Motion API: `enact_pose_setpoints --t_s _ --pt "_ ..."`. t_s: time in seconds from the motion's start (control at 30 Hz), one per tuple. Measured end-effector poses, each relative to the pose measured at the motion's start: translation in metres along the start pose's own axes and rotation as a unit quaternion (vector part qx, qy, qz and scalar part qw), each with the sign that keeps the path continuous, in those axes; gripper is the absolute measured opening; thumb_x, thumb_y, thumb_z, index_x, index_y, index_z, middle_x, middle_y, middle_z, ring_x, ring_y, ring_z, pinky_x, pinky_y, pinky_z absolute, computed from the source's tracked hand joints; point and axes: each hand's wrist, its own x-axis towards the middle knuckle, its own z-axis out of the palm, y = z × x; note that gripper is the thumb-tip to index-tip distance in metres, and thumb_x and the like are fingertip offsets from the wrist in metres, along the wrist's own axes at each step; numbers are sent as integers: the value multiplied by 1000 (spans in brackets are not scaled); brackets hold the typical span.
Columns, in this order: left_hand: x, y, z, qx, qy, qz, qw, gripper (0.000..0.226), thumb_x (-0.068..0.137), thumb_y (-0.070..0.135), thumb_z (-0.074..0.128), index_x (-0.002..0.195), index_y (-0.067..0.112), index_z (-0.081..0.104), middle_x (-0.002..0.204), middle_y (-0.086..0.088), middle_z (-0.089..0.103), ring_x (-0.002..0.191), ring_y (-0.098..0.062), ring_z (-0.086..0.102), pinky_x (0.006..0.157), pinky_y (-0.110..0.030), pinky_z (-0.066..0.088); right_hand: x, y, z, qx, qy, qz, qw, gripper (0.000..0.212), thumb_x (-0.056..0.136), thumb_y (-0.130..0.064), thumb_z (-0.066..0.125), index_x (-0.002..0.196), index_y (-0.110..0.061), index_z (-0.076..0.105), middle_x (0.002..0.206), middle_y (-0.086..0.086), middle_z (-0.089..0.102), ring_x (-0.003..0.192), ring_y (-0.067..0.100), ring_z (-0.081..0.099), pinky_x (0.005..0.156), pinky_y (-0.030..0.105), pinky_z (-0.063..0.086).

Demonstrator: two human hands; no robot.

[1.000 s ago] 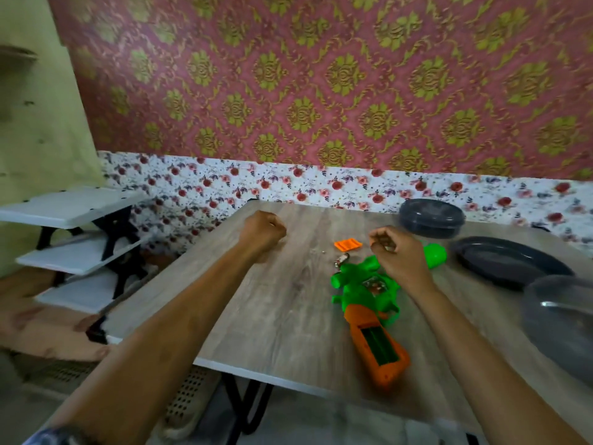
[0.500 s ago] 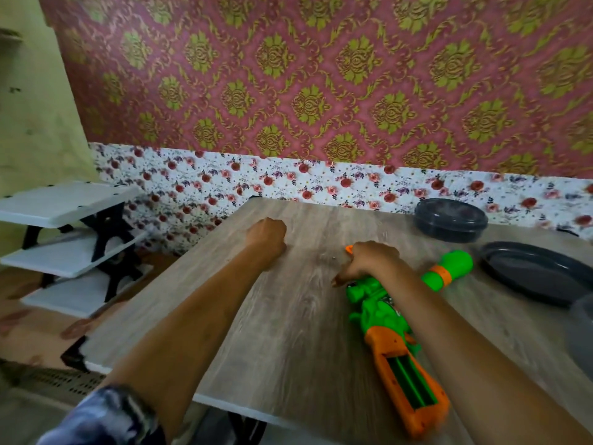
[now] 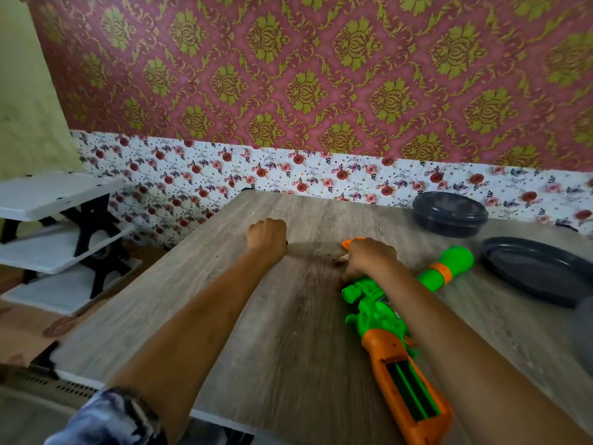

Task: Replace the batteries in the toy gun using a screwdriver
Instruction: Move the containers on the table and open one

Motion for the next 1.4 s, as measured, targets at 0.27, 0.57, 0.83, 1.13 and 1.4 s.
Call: enact_pose_setpoints --t_s 0.27,0.57,0.83,1.13,1.4 --pt "-1 11 -9 -274 -30 -7 961 17 89 11 46 90 -1 58 84 -12 62 68 -23 60 58 -27 47 9 17 -5 363 63 -29 929 14 73 -14 74 77 -10 61 86 6 61 80 18 59 67 29 52" --pt "3 19 3 -300 -86 -13 950 16 92 22 49 93 7 53 85 -5 52 76 -17 48 65 -29 39 33 18 2 258 33 -67 963 25 84 -4 55 105 -5 68 117 11 64 107 23 59 86 27 45" --pt "2 10 14 -294 -90 -13 951 22 90 23 56 98 3 61 95 -10 56 88 -25 53 70 -30 40 35 20 -8 -8 -17 -217 976 35 79 -14 70 114 -13 64 98 3 52 96 22 55 73 25 36" --pt "-3 15 9 -350 -120 -10 929 14 84 23 43 79 10 47 83 -8 48 78 -21 47 68 -33 34 34 23 5 7 50 -214 976 25 77 0 64 97 -12 72 100 13 67 89 27 62 68 27 44" --pt "-24 49 -33 -486 -48 -14 872 27 83 -5 53 103 4 69 88 -15 63 79 -26 56 72 -36 49 -16 55 -41 117 124 -197 965 22 81 -6 66 102 -8 71 105 9 69 85 16 63 65 19 46"
